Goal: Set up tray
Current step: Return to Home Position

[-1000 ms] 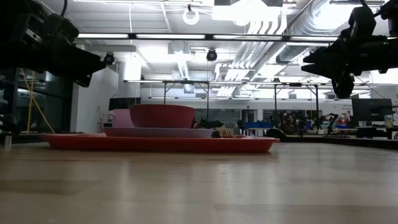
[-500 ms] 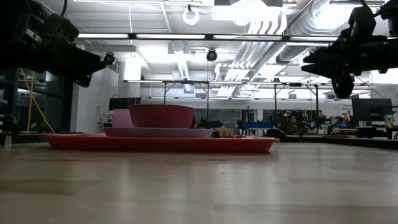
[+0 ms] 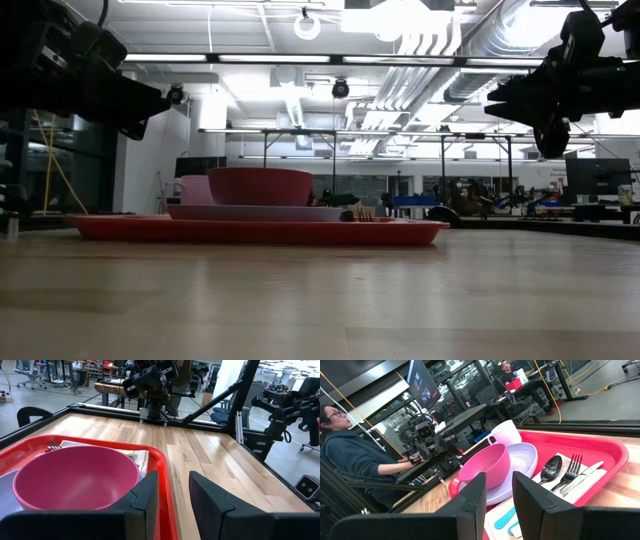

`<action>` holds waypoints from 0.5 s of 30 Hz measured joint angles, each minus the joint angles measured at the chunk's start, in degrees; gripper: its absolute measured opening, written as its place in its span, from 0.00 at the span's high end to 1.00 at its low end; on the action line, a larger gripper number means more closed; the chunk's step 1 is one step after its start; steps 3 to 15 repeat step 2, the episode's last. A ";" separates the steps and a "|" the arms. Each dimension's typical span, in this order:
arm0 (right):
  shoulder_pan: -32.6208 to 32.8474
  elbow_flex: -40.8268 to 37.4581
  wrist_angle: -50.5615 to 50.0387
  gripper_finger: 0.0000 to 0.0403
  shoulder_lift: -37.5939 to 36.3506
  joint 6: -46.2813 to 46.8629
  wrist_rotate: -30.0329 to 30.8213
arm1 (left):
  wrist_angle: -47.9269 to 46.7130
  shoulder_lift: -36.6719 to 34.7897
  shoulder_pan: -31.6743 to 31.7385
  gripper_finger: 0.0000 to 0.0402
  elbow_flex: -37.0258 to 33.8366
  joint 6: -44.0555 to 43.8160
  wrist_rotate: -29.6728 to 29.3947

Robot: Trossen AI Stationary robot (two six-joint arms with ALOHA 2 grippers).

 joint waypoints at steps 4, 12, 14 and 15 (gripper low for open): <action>0.00 0.00 0.00 0.82 0.00 0.00 0.00 | -0.02 0.00 0.01 0.65 0.00 0.00 0.00; 0.00 0.00 0.00 0.82 0.00 0.00 0.00 | -0.02 0.00 0.01 0.65 0.00 0.00 0.00; 0.00 0.00 0.00 0.82 0.00 0.00 0.00 | -0.02 0.00 0.01 0.65 0.00 0.00 0.00; 0.00 0.00 0.00 0.82 0.00 0.00 0.00 | -0.02 0.00 0.01 0.65 0.00 0.00 0.00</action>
